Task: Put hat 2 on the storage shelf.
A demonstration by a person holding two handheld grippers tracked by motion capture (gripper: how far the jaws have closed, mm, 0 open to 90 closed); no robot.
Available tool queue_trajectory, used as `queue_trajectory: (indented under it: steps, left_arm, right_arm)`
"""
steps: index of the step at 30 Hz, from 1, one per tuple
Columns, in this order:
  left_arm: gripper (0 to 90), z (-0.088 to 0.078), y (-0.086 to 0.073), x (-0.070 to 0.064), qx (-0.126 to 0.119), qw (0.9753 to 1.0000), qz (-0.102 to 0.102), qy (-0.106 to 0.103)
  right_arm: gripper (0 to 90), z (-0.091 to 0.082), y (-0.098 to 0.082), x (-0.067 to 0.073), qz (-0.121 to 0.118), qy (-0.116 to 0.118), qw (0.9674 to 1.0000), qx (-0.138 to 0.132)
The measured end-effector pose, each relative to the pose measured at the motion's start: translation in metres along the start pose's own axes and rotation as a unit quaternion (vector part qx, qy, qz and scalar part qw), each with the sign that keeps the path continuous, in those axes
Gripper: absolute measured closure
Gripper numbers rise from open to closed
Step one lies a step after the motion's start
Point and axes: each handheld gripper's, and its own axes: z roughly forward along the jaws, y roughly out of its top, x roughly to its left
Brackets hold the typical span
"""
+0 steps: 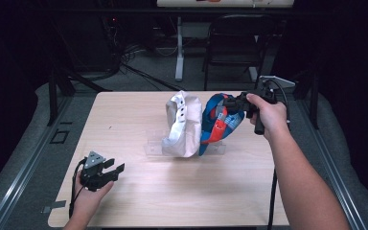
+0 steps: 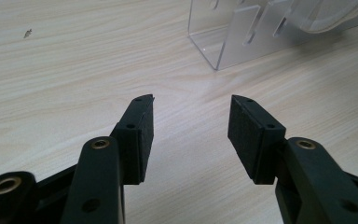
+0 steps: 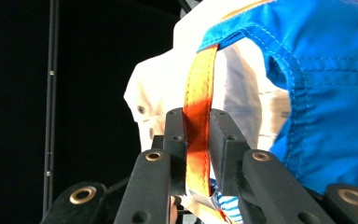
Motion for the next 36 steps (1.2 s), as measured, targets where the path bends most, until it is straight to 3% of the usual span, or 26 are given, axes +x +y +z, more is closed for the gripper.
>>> queue_trajectory:
  steps: [10, 17, 20, 27, 36]
  left_arm:
    - [50.9, -0.001, 0.000, 0.000, -0.001, 1.0000, 0.001, -0.001]
    - [50.8, 0.000, -0.001, 0.000, -0.002, 1.0000, 0.001, 0.001]
    - [50.8, -0.001, -0.001, 0.000, -0.002, 1.0000, 0.000, 0.001]
    - [50.4, -0.001, -0.001, 0.001, -0.002, 1.0000, 0.000, 0.002]
    - [50.1, -0.002, -0.001, 0.001, -0.002, 1.0000, -0.003, 0.002]
  right_arm:
    - [78.0, 0.007, -0.004, -0.023, 0.008, -0.030, 0.9995, 0.006]
    - [77.2, 0.005, -0.007, -0.022, -0.001, -0.043, 0.9991, 0.005]
    - [69.2, 0.002, -0.009, -0.019, -0.014, -0.058, 0.9982, -0.001]
    - [62.6, -0.009, -0.014, -0.017, -0.037, -0.081, 0.9960, -0.003]
    - [61.5, -0.023, -0.026, -0.021, -0.052, -0.098, 0.9938, -0.006]
